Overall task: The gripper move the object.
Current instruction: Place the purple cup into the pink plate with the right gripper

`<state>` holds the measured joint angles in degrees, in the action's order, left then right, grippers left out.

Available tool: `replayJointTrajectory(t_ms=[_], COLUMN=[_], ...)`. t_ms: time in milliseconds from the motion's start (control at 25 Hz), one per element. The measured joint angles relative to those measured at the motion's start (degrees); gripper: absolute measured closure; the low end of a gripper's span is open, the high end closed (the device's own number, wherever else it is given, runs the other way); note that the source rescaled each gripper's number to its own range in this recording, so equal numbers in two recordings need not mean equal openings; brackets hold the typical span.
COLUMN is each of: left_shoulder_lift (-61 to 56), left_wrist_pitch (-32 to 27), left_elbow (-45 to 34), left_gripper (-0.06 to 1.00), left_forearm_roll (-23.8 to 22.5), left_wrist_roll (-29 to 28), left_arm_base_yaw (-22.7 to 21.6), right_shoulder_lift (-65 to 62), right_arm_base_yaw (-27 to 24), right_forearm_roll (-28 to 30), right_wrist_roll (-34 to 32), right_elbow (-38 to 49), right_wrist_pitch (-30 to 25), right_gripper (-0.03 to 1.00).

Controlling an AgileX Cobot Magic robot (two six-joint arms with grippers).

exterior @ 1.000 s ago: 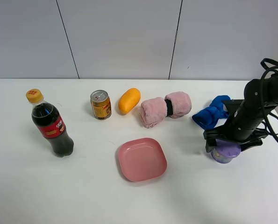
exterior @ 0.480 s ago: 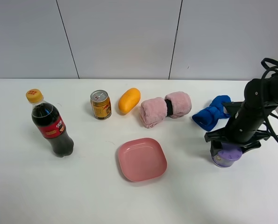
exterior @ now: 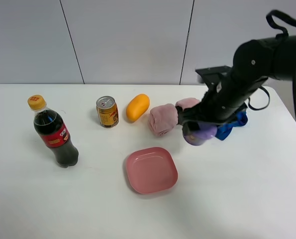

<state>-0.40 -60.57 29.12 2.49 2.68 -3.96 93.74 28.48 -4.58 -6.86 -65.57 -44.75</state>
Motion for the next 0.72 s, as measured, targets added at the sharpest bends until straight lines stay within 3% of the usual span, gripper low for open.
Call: replayJointTrajectory(t_ms=[400,720], left_shoulder_lift=[0.0,0.0], left_wrist_pitch=[0.0,0.0], left_elbow=[0.0,0.0], left_gripper=[-0.06,-0.06], left_forearm_roll=[0.0,-0.12], left_wrist_roll=[0.0,0.0], left_arm_base_yaw=[0.0,0.0], right_shoulder_lift=[10.87,16.11], right_arm_base_yaw=[11.79,14.15], right_forearm_roll=[-0.12,0.25], right_wrist_roll=[-0.44,-0.44], right_elbow=[-16.96,-17.81], right_wrist_pitch=[-8.16,-12.18], right_gripper=[0.96,0.96])
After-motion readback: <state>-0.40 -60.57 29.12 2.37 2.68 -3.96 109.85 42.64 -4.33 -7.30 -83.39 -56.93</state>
